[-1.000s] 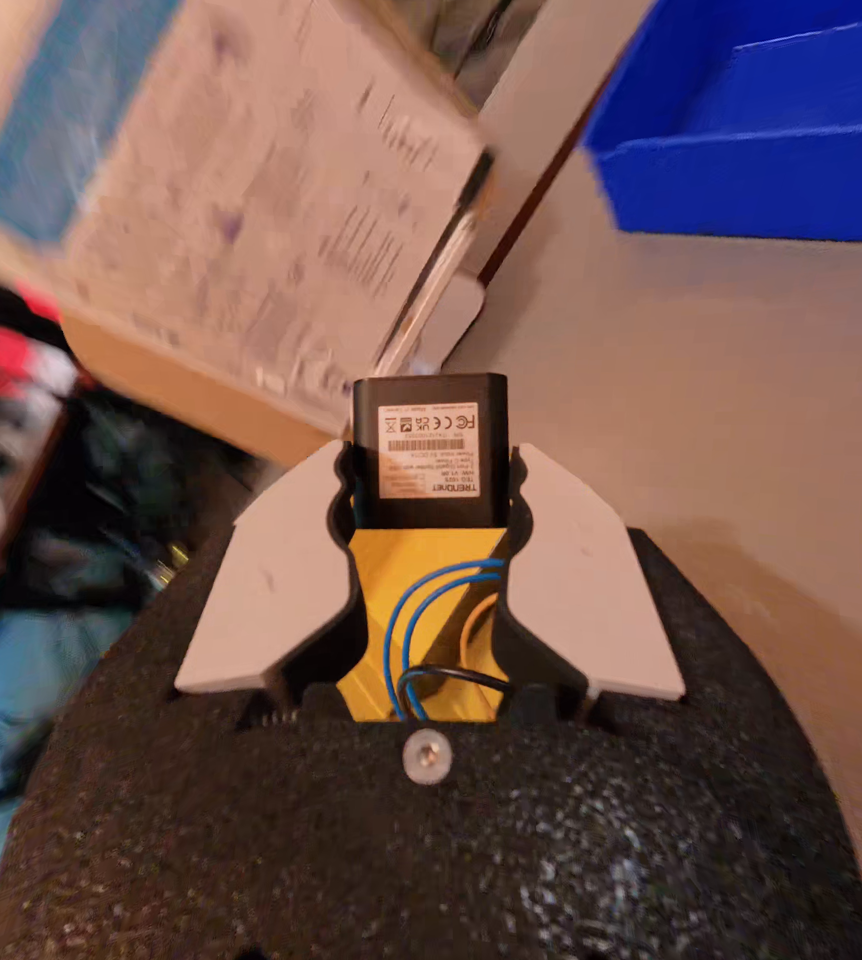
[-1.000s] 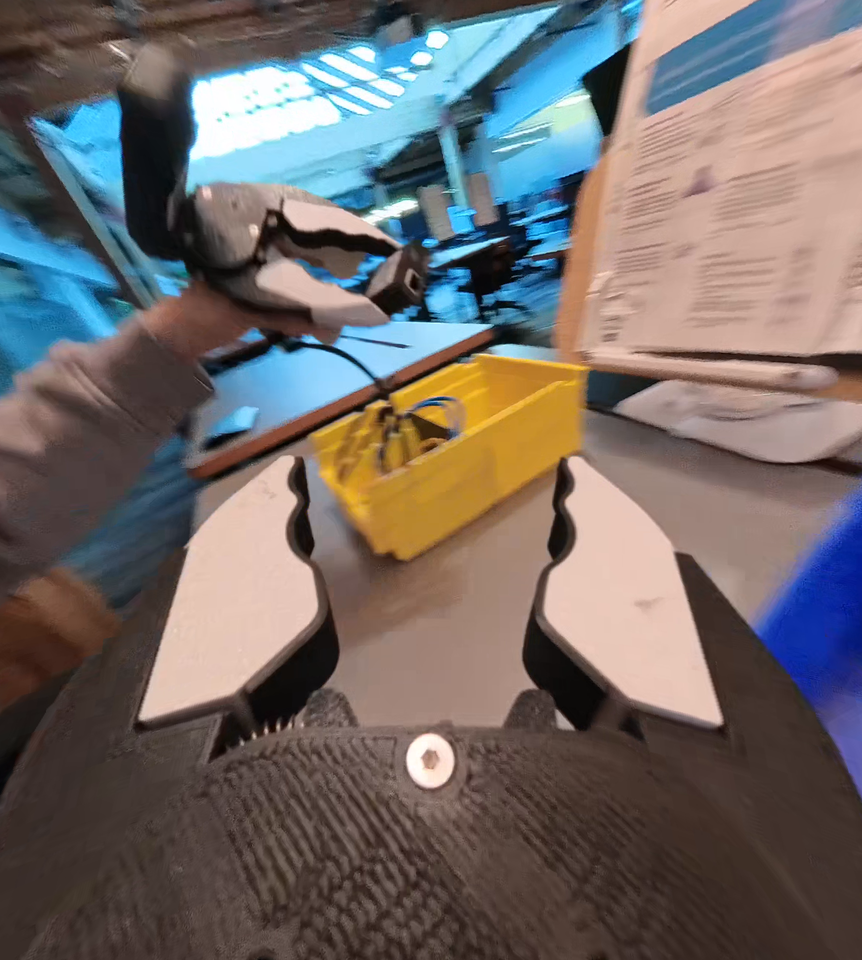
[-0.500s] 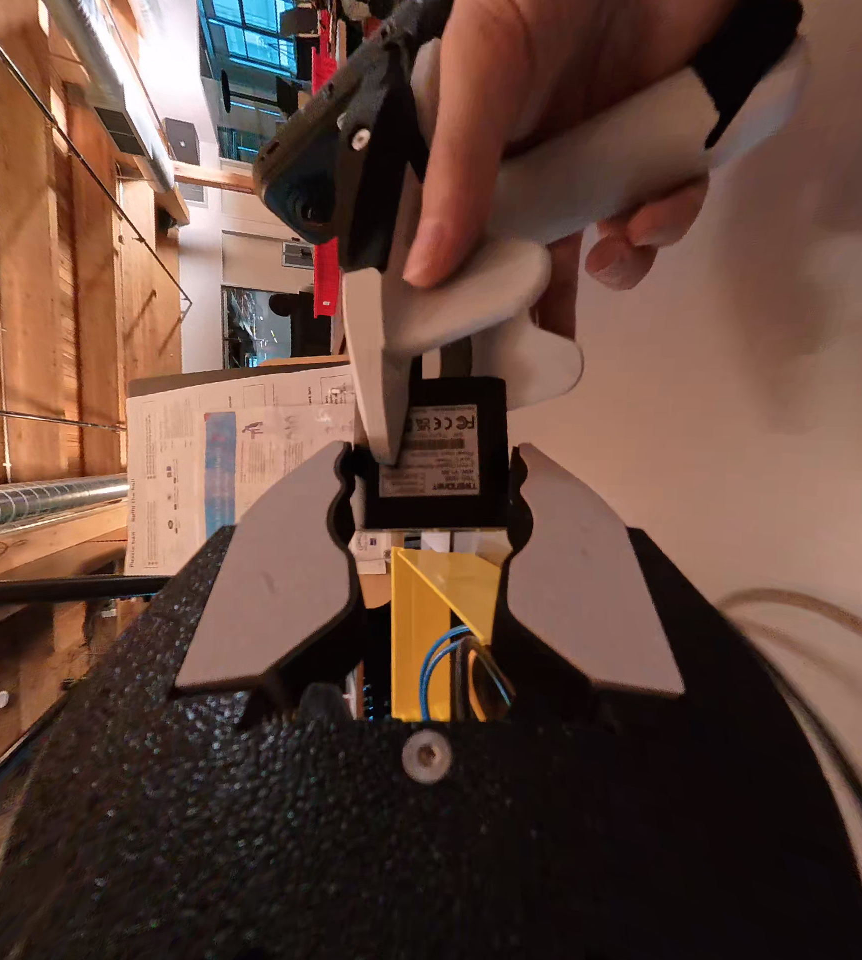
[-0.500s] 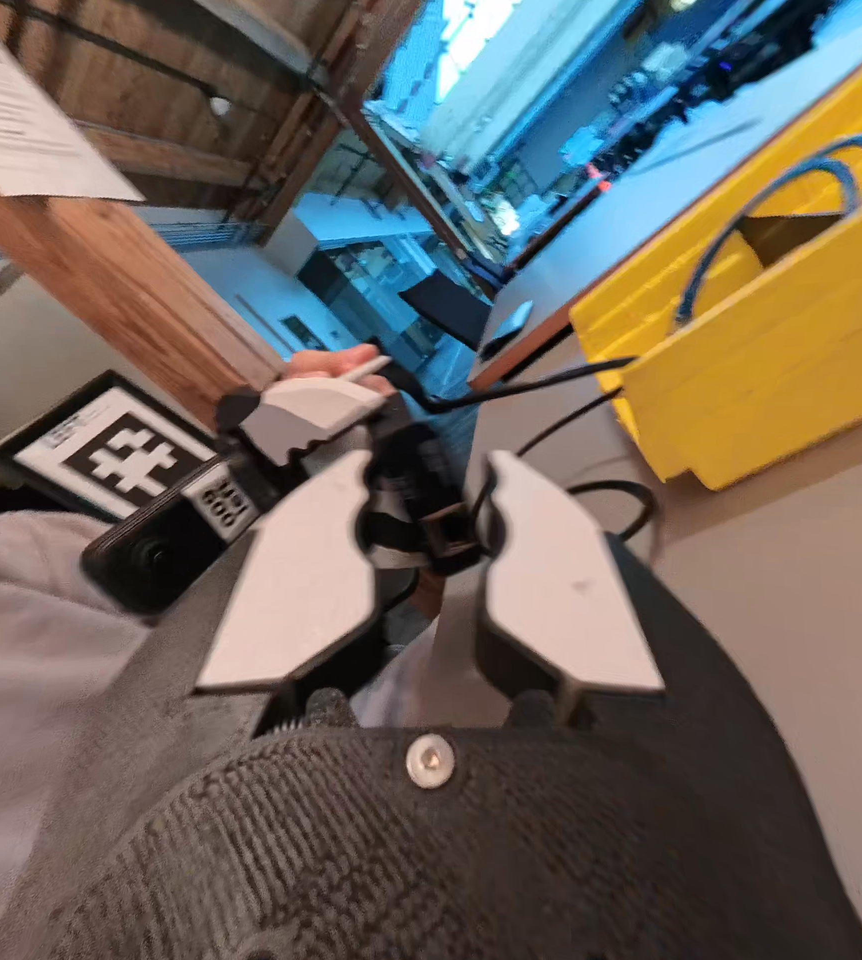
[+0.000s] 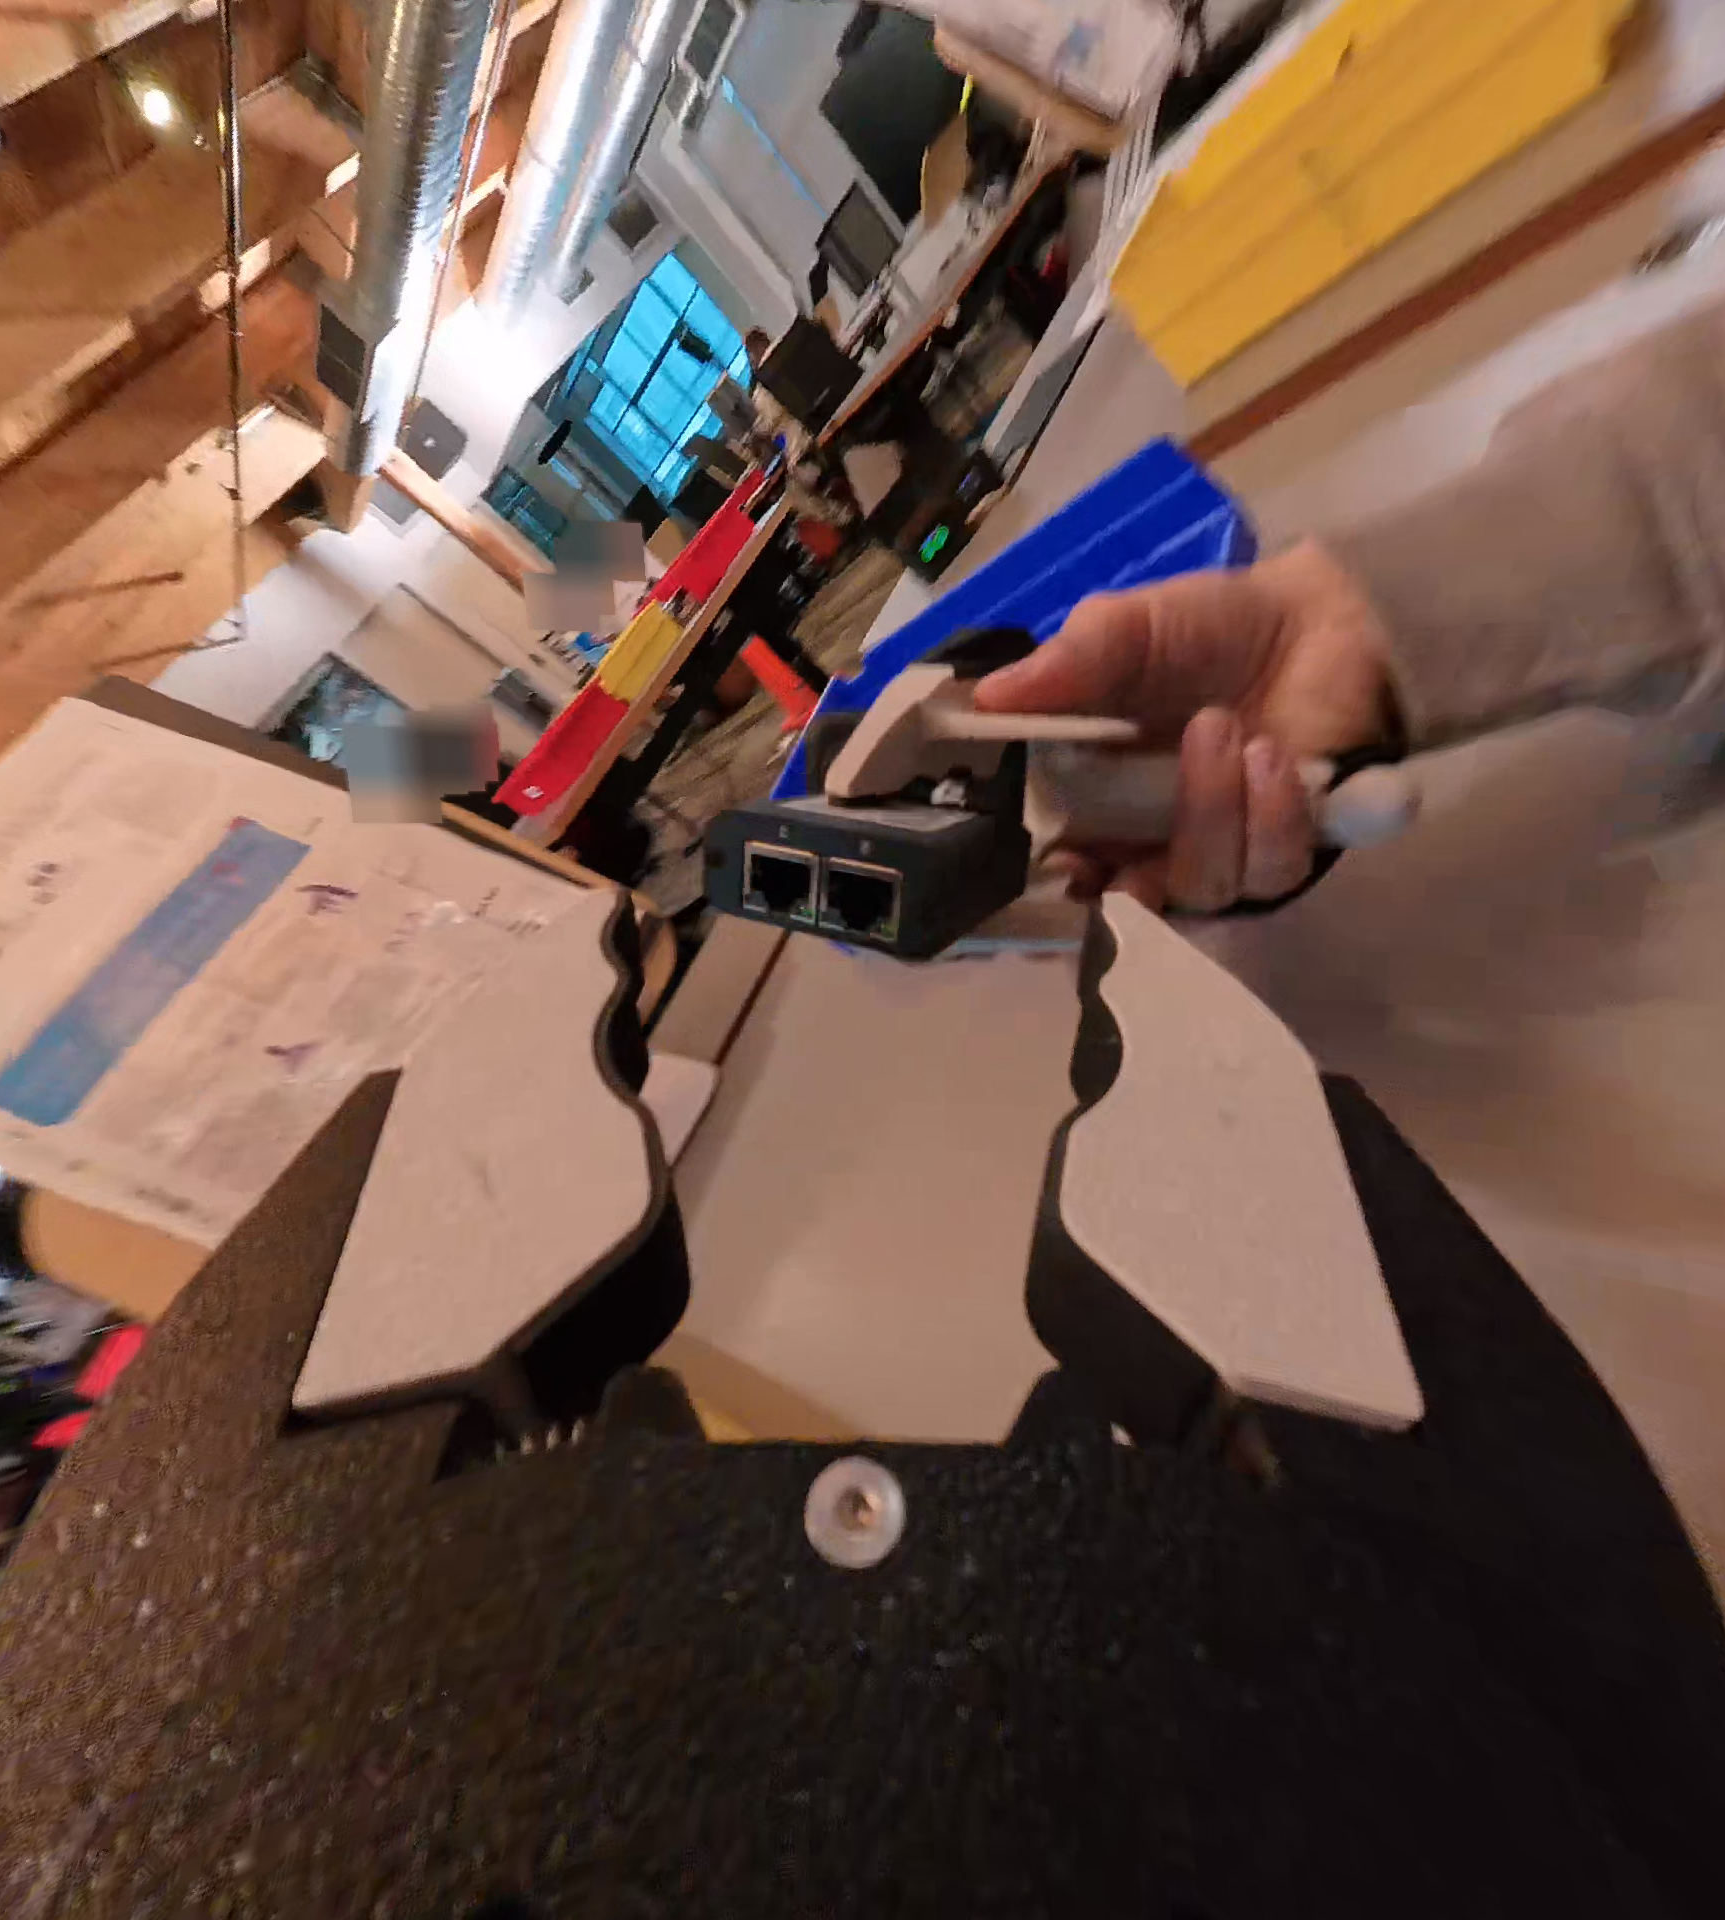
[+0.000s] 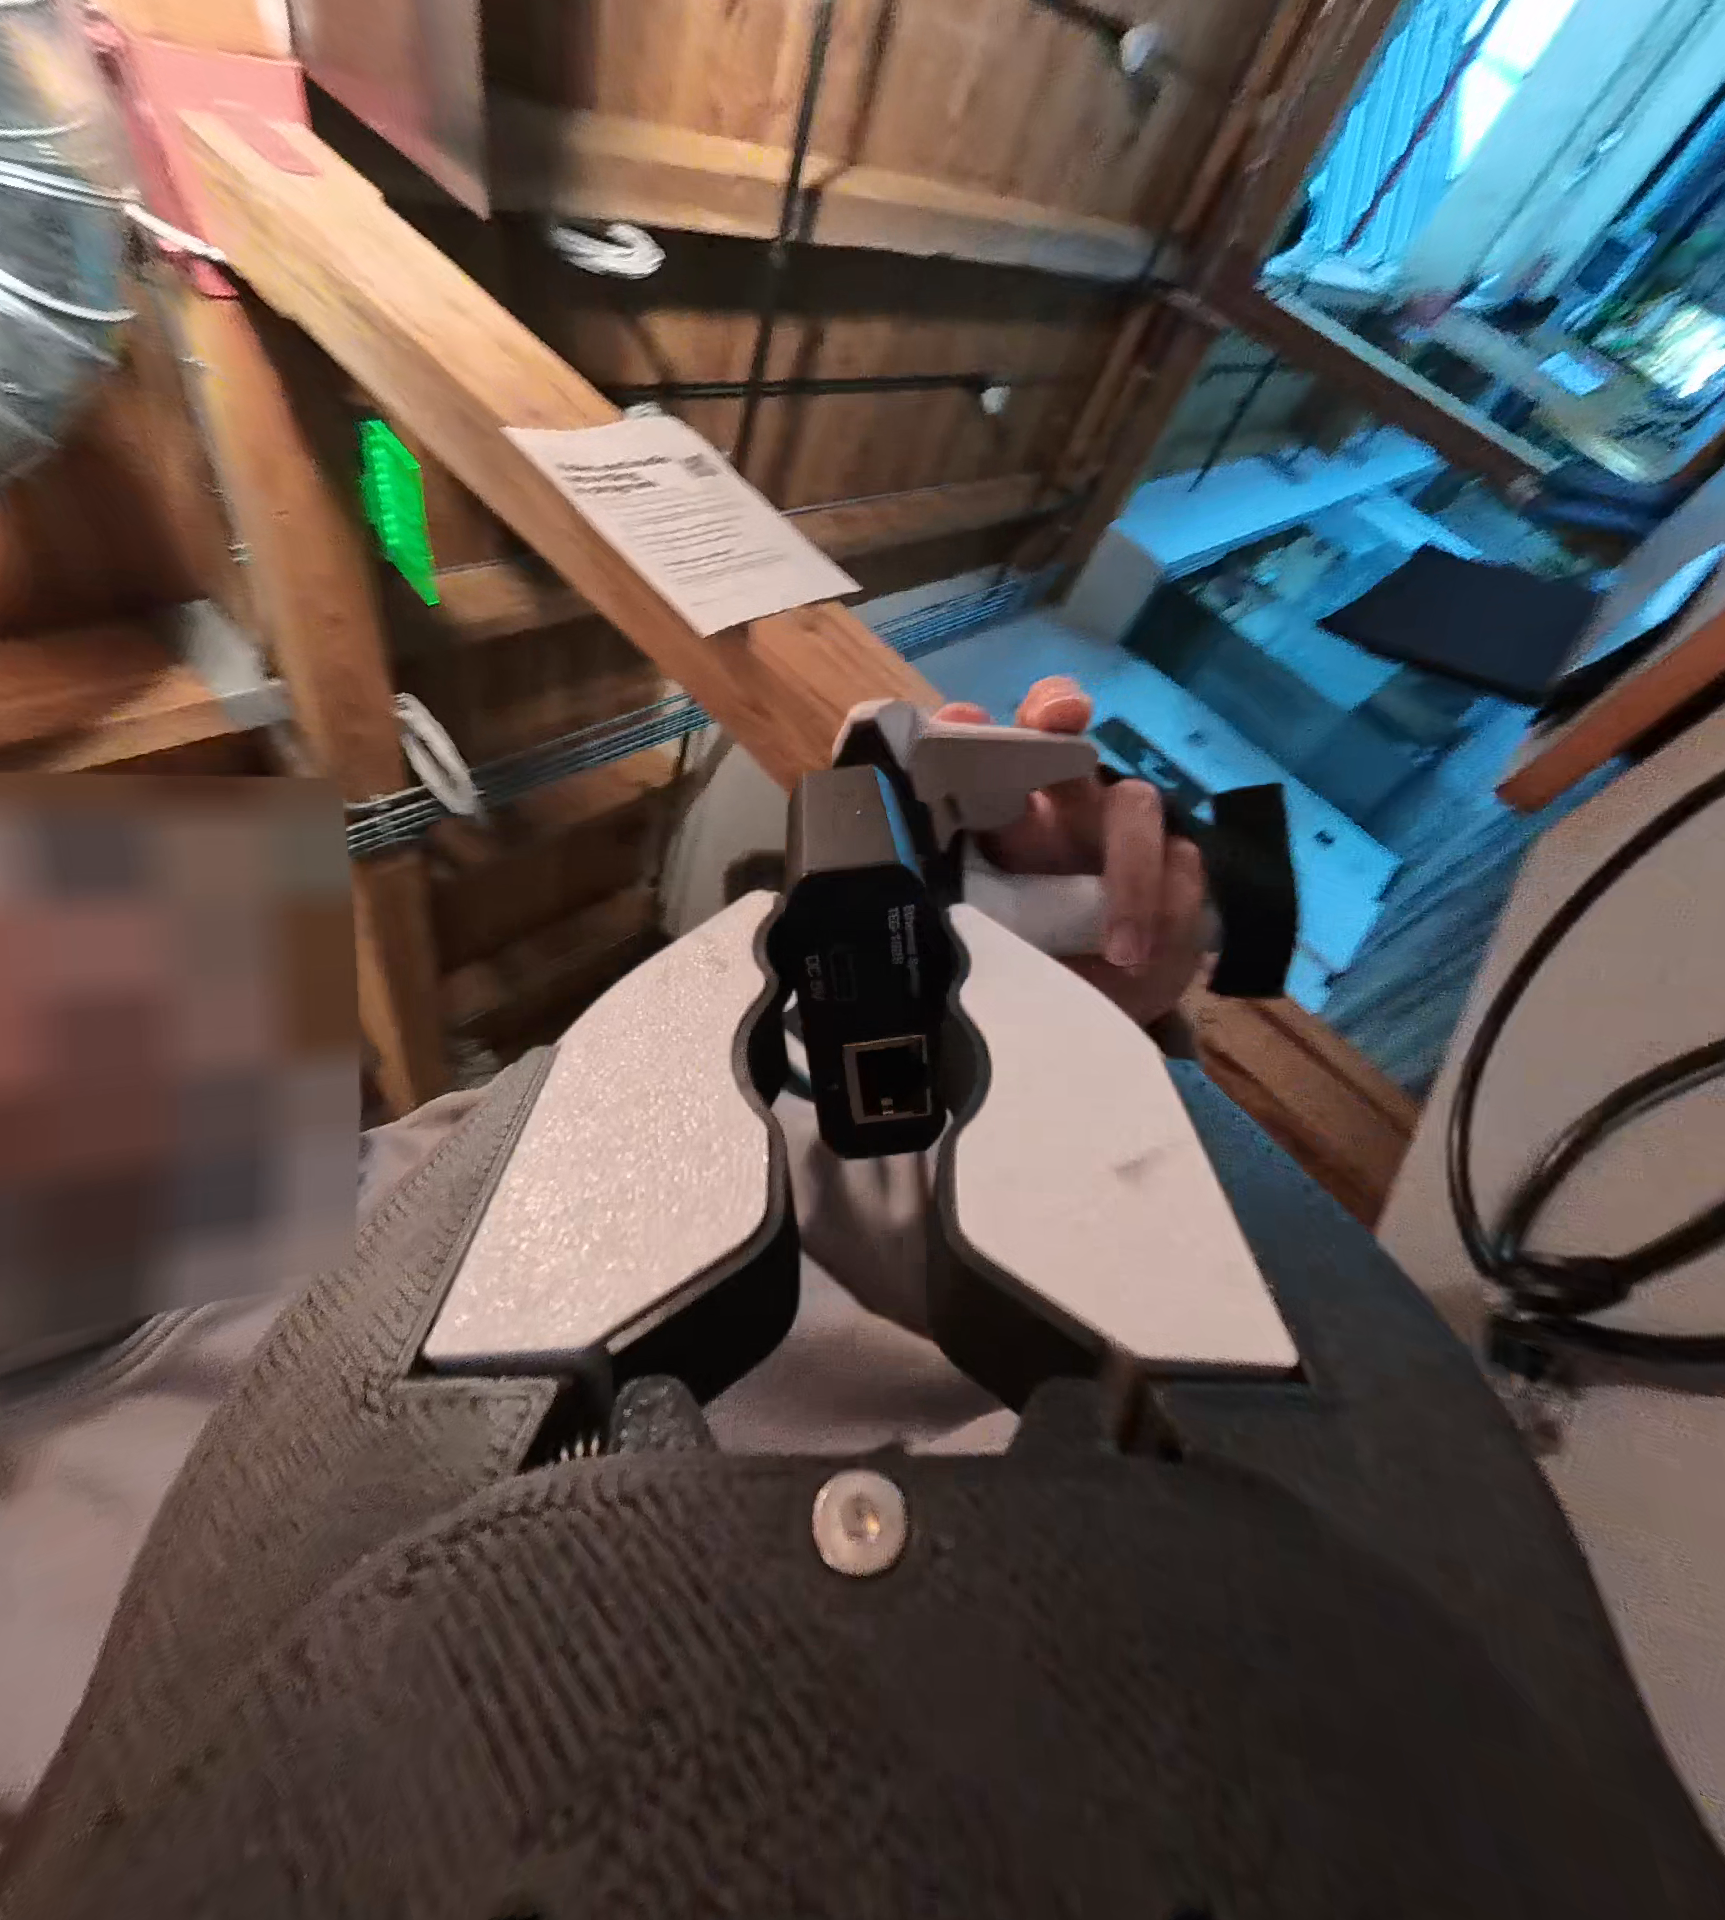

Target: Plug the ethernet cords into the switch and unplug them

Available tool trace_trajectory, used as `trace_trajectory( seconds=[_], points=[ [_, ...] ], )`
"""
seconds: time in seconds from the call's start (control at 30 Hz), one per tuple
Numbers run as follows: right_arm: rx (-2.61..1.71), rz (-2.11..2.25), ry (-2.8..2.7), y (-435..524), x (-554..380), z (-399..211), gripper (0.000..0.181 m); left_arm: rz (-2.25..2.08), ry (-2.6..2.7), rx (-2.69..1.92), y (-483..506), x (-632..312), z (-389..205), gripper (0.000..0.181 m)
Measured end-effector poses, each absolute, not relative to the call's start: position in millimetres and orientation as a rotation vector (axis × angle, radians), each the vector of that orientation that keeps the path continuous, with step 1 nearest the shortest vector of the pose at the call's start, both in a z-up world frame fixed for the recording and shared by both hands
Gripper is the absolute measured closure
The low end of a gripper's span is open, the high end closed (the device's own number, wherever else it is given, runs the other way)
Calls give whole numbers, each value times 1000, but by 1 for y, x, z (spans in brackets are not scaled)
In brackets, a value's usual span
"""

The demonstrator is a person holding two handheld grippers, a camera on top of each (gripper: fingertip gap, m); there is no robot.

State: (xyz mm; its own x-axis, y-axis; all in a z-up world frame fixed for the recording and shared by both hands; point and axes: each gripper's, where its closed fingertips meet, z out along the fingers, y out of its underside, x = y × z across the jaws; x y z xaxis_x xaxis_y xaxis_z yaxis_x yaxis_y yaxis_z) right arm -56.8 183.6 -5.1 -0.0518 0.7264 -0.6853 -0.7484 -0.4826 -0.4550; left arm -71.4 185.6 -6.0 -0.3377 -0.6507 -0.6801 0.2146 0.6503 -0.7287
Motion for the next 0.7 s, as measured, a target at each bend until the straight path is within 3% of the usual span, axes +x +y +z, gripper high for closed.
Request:
trace_trajectory(
  seconds=[0.07, 0.23, 0.4, 0.53, 0.7],
  points=[
    [-1085, 1820, -6, 181, -65, -2, 156, -1048, 1690, -375, 180, -76, -2, 100],
    [-1108, 1902, -43, 183, -84, -5, 156, -1124, 1709, -327, 175, -82, -4, 123],
    [-1191, 1724, -34, 191, -79, -12, 156, -1078, 1760, -453, 184, -78, -14, 124],
    [-1268, 1179, -126, 204, -69, -14, 111, -1207, 1700, -675, 195, -73, -15, 124],
    [-1273, 526, -441, 195, -78, -10, 92, -1605, 1528, -837, 195, -77, 0, 124]
  ],
)
